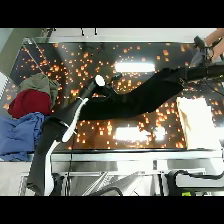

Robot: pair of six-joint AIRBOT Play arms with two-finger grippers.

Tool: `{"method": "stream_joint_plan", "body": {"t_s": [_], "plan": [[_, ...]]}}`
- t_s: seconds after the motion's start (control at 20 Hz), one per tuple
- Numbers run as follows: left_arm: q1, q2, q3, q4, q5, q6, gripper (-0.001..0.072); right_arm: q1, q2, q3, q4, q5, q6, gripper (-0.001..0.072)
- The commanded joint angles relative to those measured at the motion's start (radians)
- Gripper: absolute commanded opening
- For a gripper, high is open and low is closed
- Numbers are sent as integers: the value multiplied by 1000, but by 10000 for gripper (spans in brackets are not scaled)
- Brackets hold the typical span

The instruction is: Fold the shirts.

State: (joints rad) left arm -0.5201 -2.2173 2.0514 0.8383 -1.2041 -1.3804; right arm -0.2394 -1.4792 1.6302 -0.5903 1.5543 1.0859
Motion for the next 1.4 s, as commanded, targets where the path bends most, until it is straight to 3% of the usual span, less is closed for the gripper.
{"method": "stream_joint_plan", "body": {"t_s": [0.0,0.1,0.3,0.55,0.7,0.9,0.95,1.0,1.05,1.2,1.35], "plan": [[-55,-31,-35,-126,143,0,17,47,41,45,68,32,48,24],[-51,-31,-32,-172,176,29,16,73,40,45,71,29,48,23],[17,28,58,-312,4,111,16,114,28,44,68,3,57,23],[299,344,-40,-341,-178,134,16,222,-30,41,68,-66,97,23],[493,475,-11,-342,-267,130,16,377,-98,41,68,-222,120,24],[671,625,-83,-342,-279,131,17,650,-271,41,68,-468,124,28],[700,656,-115,-342,-283,131,16,727,-333,41,71,-542,144,128],[725,685,-150,-342,-290,132,16,798,-390,41,97,-612,130,329],[744,710,-184,-342,-290,137,16,863,-439,41,146,-677,80,426],[778,758,-272,-342,-286,177,16,911,-492,42,175,-760,43,442],[787,779,-330,-342,-292,195,16,780,-444,42,176,-611,82,431]]}}
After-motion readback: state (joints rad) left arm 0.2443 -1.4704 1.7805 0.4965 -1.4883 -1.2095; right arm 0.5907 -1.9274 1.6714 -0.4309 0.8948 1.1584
